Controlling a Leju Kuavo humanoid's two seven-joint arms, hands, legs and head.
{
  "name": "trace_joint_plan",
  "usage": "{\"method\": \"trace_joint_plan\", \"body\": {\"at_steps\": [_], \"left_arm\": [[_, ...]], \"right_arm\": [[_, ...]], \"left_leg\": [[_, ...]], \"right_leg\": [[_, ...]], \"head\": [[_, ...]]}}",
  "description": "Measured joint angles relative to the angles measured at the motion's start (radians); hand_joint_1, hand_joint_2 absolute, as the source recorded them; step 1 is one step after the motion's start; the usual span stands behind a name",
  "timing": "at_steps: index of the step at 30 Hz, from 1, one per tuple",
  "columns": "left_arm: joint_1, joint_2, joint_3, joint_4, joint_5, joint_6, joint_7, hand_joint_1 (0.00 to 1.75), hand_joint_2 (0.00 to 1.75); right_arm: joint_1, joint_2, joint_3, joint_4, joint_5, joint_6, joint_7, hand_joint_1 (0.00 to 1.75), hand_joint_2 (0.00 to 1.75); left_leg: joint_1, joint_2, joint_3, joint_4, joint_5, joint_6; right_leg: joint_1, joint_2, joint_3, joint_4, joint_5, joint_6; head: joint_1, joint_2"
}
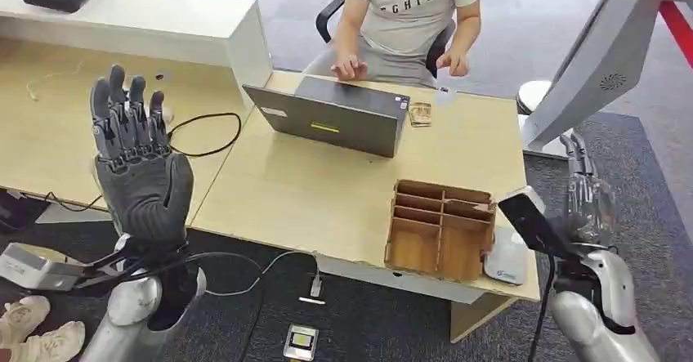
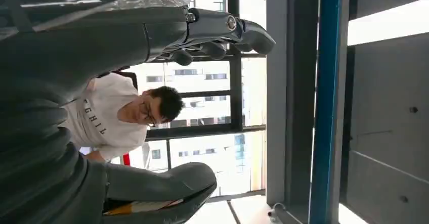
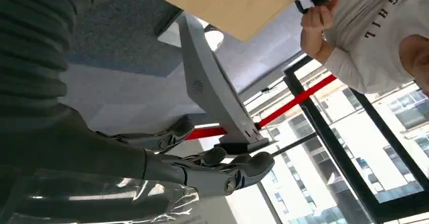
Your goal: Pass the card to the sensor for recognition and then transmit it.
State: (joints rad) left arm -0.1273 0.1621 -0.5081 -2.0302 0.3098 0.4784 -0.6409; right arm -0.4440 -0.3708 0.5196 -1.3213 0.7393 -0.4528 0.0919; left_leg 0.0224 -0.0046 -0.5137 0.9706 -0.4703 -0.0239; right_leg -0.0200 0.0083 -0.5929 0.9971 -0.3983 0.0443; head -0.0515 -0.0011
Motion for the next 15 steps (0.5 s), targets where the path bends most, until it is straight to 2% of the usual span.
{"method": "trace_joint_plan", "body": {"at_steps": [6, 15], "left_arm": [[0.022, 0.000, 0.013, -0.003, -0.021, 0.000, 0.006, 0.00, 1.75], [0.047, 0.000, 0.035, -0.030, -0.053, 0.022, 0.015, 0.00, 1.75]], "right_arm": [[0.117, 0.000, 0.005, -0.102, -0.005, 0.013, -0.011, 0.00, 1.75], [0.142, 0.029, 0.031, -0.139, -0.024, 0.063, -0.059, 0.00, 1.75]], "left_leg": [[0.000, -0.001, -0.001, 0.000, 0.000, 0.000], [0.000, -0.001, -0.001, 0.000, 0.000, 0.000]], "right_leg": [[0.000, -0.001, 0.000, 0.000, 0.000, 0.000], [0.000, -0.001, 0.001, 0.000, 0.000, 0.000]], "head": [[0.000, 0.000], [0.000, 0.000]]}}
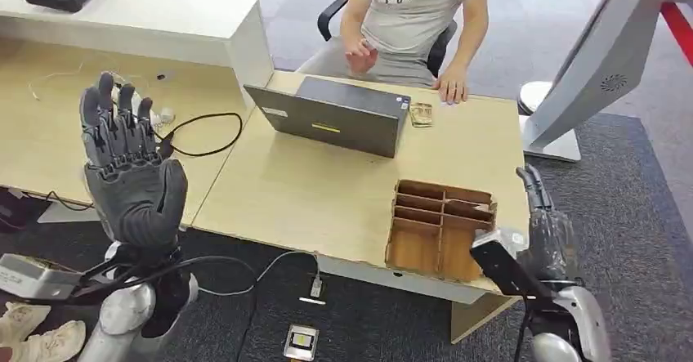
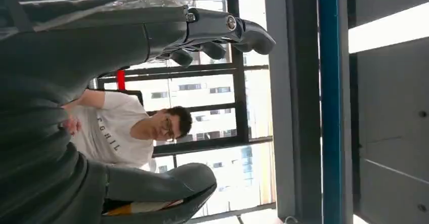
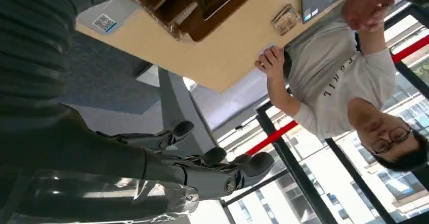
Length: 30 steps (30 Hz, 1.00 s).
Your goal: Pass the card to the sensor for recognition and then transmit it.
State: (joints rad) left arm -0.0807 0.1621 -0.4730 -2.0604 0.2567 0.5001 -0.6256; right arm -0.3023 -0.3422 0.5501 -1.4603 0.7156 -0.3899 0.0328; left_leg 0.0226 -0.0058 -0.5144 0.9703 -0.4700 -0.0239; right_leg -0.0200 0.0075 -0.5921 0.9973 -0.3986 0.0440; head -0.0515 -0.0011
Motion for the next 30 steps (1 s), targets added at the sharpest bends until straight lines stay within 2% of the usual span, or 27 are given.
{"method": "trace_joint_plan", "body": {"at_steps": [9, 17, 30], "left_arm": [[0.011, 0.000, 0.003, -0.018, -0.002, -0.006, 0.011, 0.00, 1.75], [0.003, 0.000, 0.001, -0.018, 0.003, -0.021, 0.016, 0.00, 1.75], [-0.003, 0.000, 0.001, -0.018, 0.002, -0.018, 0.016, 0.00, 1.75]], "right_arm": [[-0.007, 0.040, 0.029, 0.001, -0.001, 0.034, -0.020, 0.00, 1.75], [-0.008, 0.062, 0.050, 0.005, 0.000, 0.039, -0.022, 0.00, 1.75], [-0.046, 0.109, 0.079, 0.073, -0.026, 0.042, -0.068, 0.00, 1.75]], "left_leg": [[0.000, 0.000, 0.000, 0.000, 0.000, 0.000], [0.000, 0.000, 0.000, 0.000, 0.000, 0.000], [0.000, 0.000, 0.000, 0.000, 0.000, 0.000]], "right_leg": [[0.000, 0.000, 0.000, 0.000, 0.000, 0.000], [0.000, 0.000, 0.000, 0.000, 0.000, 0.000], [0.000, 0.000, 0.000, 0.000, 0.000, 0.000]], "head": [[0.000, 0.000], [0.000, 0.000], [0.000, 0.000]]}}
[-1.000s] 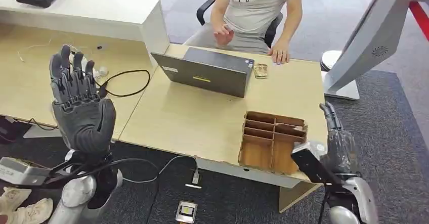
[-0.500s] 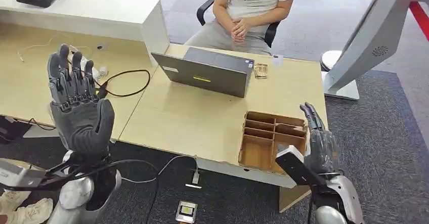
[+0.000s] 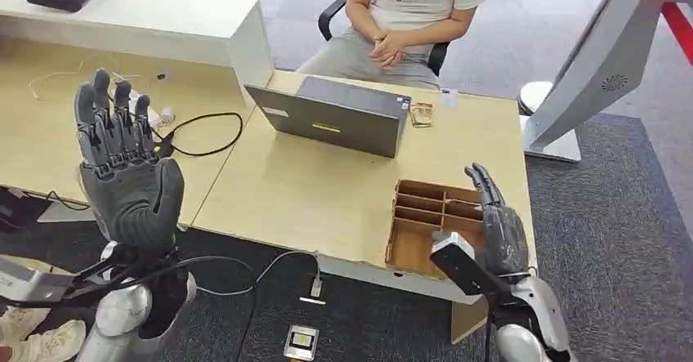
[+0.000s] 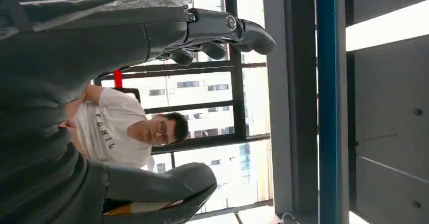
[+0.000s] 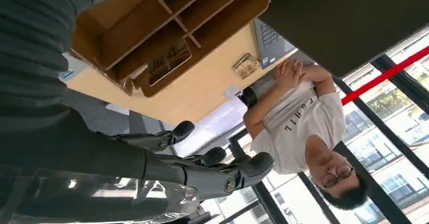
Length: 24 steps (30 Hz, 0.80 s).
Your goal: Pass the card to the sensor for recognition and then transmit it.
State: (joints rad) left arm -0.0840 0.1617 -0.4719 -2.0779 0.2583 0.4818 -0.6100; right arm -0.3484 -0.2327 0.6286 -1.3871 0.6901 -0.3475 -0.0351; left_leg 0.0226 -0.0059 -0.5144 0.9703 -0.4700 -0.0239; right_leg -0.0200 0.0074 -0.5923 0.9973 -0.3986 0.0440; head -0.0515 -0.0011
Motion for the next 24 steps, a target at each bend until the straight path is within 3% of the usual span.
{"method": "trace_joint_plan", "body": {"at_steps": [9, 24], "left_arm": [[-0.007, 0.000, -0.003, 0.002, 0.000, 0.000, 0.000, 0.00, 1.75], [-0.024, -0.003, -0.006, 0.015, 0.015, 0.001, -0.017, 0.00, 1.75]], "right_arm": [[-0.020, 0.026, 0.016, 0.050, -0.001, 0.001, -0.011, 0.00, 1.75], [-0.106, 0.100, 0.036, 0.188, -0.039, -0.027, -0.091, 0.00, 1.75]], "left_leg": [[0.000, 0.000, 0.000, 0.000, 0.000, 0.000], [0.000, 0.000, 0.000, 0.000, 0.000, 0.000]], "right_leg": [[0.000, 0.000, 0.000, 0.000, 0.000, 0.000], [0.000, 0.000, 0.000, 0.000, 0.000, 0.000]], "head": [[0.000, 0.000], [0.000, 0.000]]}}
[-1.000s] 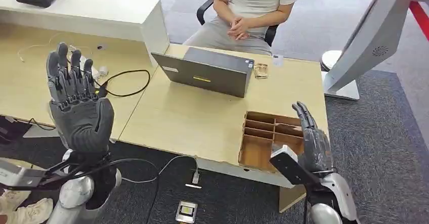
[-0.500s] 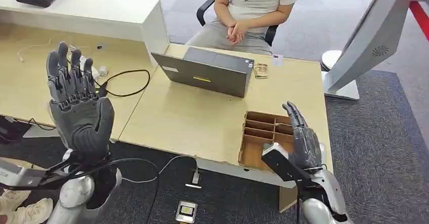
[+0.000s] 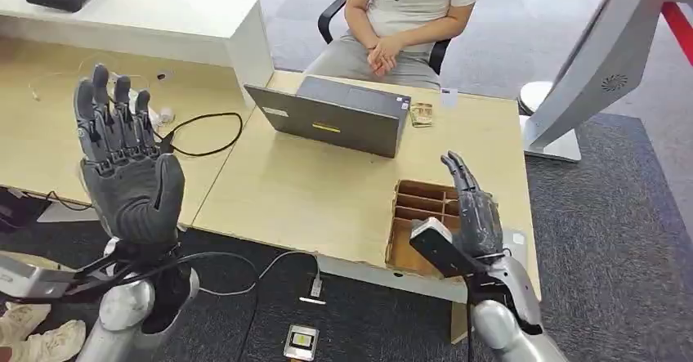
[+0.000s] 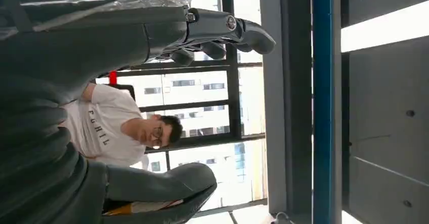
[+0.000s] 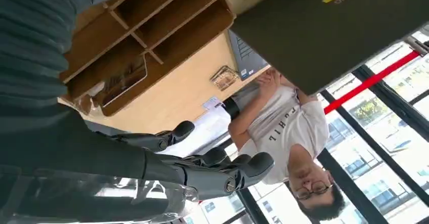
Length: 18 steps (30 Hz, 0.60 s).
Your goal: Pass the card to the sensor for recognition and then transmit it.
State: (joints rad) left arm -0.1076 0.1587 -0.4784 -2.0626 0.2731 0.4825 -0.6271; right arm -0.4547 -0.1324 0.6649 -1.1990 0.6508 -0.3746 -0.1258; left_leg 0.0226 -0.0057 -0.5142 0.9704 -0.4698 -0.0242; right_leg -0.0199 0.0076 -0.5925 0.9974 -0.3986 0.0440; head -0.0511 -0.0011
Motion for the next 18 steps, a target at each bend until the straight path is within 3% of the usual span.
{"method": "trace_joint_plan", "body": {"at_steps": [18], "left_arm": [[-0.011, -0.005, -0.003, 0.006, 0.000, 0.020, -0.011, 0.00, 1.75]], "right_arm": [[-0.103, 0.052, 0.005, 0.225, -0.031, -0.056, -0.022, 0.00, 1.75]], "left_leg": [[0.000, 0.000, 0.000, 0.000, 0.000, 0.000]], "right_leg": [[0.000, 0.000, 0.000, 0.000, 0.000, 0.000]], "head": [[0.000, 0.000]]}}
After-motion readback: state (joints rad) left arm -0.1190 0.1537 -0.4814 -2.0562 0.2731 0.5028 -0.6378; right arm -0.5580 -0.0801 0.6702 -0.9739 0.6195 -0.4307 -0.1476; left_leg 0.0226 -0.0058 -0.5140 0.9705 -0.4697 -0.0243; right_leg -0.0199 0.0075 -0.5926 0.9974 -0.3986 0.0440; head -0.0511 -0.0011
